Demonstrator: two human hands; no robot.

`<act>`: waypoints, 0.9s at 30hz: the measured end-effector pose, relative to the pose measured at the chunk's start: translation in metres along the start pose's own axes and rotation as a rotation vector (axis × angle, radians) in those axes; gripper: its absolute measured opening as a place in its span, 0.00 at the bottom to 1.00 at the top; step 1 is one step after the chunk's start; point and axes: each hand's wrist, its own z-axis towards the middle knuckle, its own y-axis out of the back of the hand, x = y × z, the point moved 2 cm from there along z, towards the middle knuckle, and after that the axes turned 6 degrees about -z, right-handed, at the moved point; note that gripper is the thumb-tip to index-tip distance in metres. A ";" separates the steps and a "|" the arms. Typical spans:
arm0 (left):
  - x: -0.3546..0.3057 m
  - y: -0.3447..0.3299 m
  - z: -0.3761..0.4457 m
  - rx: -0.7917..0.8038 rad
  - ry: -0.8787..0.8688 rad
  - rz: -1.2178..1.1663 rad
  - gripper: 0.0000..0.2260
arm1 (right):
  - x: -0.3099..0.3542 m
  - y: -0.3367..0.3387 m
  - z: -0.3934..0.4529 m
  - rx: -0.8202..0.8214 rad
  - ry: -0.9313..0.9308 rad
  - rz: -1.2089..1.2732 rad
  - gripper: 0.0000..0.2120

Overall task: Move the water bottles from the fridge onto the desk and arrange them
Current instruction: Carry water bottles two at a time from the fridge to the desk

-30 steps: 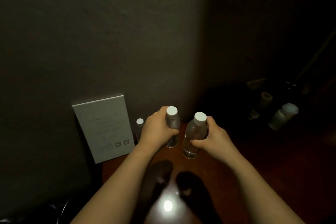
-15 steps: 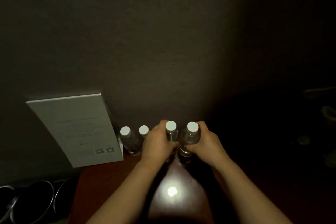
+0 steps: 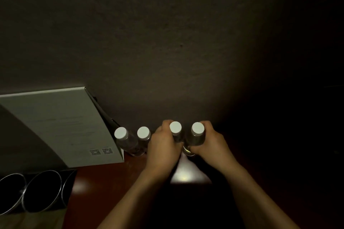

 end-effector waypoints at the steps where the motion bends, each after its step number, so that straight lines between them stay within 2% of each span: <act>1: 0.000 0.000 0.001 0.006 0.009 0.004 0.23 | 0.000 -0.001 0.000 0.001 0.004 0.005 0.27; 7: -0.007 0.010 0.005 0.034 0.019 0.122 0.22 | 0.003 -0.003 -0.001 0.001 0.031 0.003 0.28; 11: -0.019 0.019 0.007 0.051 -0.025 0.213 0.25 | 0.008 -0.004 -0.001 0.037 0.039 -0.036 0.30; 19: -0.043 0.042 -0.008 0.110 -0.092 0.319 0.29 | 0.034 0.027 -0.026 -0.027 0.115 -0.172 0.44; 23: -0.050 0.078 -0.030 0.053 -0.128 0.312 0.23 | 0.065 0.048 -0.054 -0.083 0.236 -0.287 0.42; 27: -0.047 0.130 -0.064 0.011 -0.140 0.341 0.25 | 0.109 0.052 -0.094 -0.092 0.387 -0.413 0.36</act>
